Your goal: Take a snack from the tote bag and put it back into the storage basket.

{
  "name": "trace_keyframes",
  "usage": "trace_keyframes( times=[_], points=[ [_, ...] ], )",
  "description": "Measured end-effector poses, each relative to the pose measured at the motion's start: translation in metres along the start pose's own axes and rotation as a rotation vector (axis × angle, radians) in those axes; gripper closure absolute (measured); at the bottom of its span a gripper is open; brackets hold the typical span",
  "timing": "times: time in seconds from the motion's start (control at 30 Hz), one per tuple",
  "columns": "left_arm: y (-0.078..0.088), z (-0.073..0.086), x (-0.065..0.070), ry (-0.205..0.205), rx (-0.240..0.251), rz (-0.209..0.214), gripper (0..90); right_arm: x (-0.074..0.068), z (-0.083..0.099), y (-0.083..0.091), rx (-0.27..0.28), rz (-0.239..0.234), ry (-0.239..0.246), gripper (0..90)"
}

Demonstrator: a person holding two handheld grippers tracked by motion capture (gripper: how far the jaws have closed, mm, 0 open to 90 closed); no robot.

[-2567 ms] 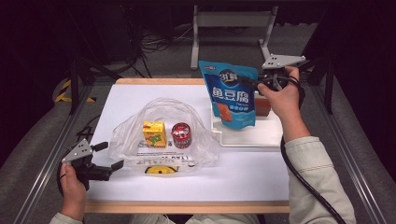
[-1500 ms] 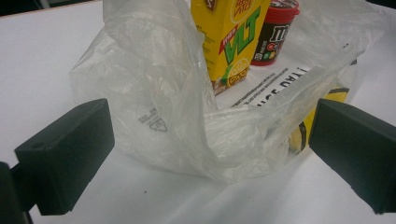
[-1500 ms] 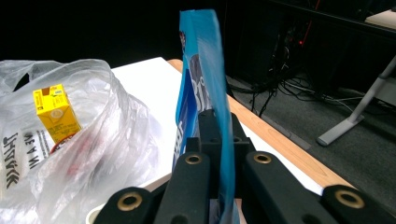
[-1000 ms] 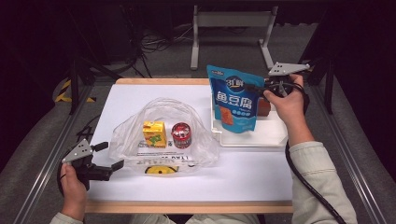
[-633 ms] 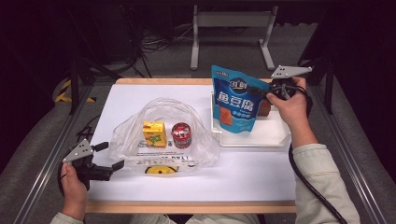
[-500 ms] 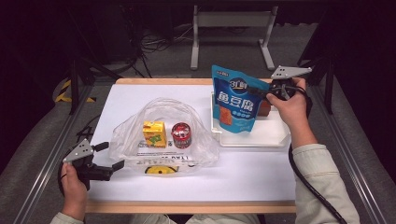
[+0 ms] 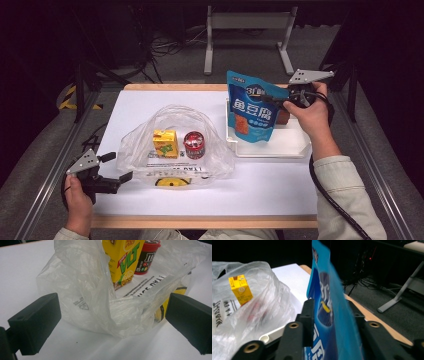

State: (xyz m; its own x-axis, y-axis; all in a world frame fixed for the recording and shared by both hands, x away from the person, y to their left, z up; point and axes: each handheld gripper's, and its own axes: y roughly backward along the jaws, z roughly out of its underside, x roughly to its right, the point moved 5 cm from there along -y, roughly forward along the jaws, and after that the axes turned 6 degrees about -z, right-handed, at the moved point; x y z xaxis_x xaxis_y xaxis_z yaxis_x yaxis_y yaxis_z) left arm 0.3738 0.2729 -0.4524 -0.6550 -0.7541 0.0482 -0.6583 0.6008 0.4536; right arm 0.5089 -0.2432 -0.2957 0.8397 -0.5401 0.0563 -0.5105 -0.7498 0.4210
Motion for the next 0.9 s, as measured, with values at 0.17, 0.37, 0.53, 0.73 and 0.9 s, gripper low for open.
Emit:
trace_keyframes(
  times=[0.17, 0.37, 0.53, 0.73, 0.9],
  points=[
    [0.000, 0.000, -0.001, 0.002, -0.001, -0.002, 0.6, -0.006, -0.013, 0.008, 0.041, 0.010, 0.005, 46.0],
    [0.000, 0.000, 0.000, 0.004, -0.004, 0.001, 0.6, -0.014, -0.026, 0.019, 0.065, 0.020, 0.043, 42.4],
    [0.000, 0.001, -0.001, 0.006, -0.008, -0.001, 0.6, -0.021, -0.033, 0.032, 0.082, 0.026, 0.071, 45.4],
    [-0.001, 0.001, -0.001, 0.002, -0.010, 0.000, 0.6, -0.030, -0.029, 0.049, 0.116, 0.006, 0.077, 54.8],
    [-0.001, 0.001, 0.000, 0.000, -0.013, 0.000, 0.6, -0.036, -0.021, 0.057, 0.118, -0.002, 0.074, 62.6]
  ],
)
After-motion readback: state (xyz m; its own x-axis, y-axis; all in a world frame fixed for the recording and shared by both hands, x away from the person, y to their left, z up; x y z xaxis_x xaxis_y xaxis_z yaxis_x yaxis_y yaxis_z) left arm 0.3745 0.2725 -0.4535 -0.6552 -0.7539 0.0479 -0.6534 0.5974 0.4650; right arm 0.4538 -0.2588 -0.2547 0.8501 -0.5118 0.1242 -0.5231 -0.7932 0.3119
